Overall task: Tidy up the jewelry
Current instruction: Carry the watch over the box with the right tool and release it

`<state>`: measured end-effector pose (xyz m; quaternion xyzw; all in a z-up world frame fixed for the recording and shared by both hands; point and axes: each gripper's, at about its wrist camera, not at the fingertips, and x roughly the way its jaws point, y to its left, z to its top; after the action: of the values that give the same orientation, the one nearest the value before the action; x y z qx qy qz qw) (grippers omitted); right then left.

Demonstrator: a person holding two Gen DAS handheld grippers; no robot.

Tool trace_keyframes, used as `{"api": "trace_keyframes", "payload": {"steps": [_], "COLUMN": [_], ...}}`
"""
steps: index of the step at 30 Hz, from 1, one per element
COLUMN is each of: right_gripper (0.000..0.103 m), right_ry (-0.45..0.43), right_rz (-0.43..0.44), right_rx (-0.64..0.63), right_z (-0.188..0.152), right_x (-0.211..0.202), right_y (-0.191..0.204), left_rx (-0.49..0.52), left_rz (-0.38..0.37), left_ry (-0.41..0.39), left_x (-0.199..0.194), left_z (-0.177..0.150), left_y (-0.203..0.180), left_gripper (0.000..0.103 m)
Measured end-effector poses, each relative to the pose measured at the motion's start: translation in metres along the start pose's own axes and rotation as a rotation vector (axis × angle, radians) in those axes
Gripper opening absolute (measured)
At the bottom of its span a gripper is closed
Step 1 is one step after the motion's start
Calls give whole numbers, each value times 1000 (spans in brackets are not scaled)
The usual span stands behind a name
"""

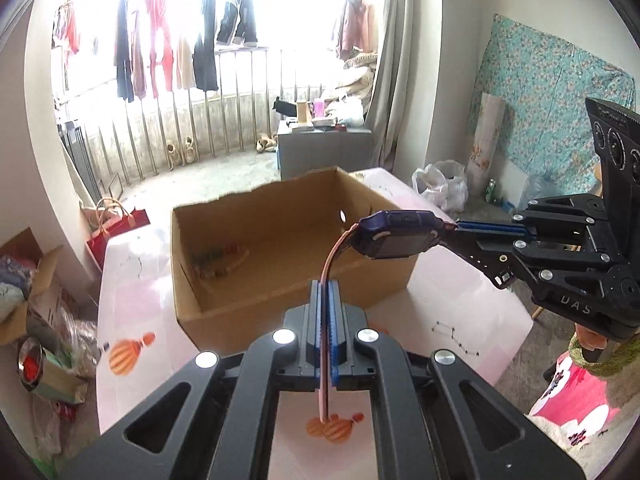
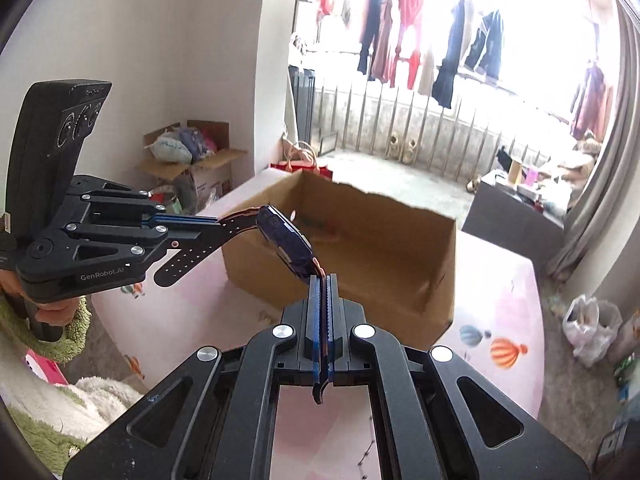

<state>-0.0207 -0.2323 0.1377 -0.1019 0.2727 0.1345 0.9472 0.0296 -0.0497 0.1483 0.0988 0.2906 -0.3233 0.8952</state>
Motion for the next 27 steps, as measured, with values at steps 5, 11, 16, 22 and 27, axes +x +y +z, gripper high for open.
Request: {"api": "trace_keyframes", "payload": {"steps": [5, 11, 16, 22, 27], "right_gripper": [1, 1, 1, 5, 6], "right_ry": [125, 457, 657, 750, 694], "right_rz": [125, 235, 240, 182, 172], "right_rx": [47, 125, 117, 70, 81], "right_z": [59, 82, 72, 58, 67], "right_x": [63, 183, 244, 276, 276], "right_y": [-58, -110, -126, -139, -149], "left_rx": [-26, -166, -291, -355, -392], "left_rz": [-31, -125, -187, -192, -175], "left_ry": [100, 405, 636, 783, 781], "left_x": [49, 161, 244, 296, 300], "left_z": [60, 94, 87, 77, 73], "left_y": [36, 87, 109, 118, 127], "left_gripper": [3, 3, 3, 3, 33]}}
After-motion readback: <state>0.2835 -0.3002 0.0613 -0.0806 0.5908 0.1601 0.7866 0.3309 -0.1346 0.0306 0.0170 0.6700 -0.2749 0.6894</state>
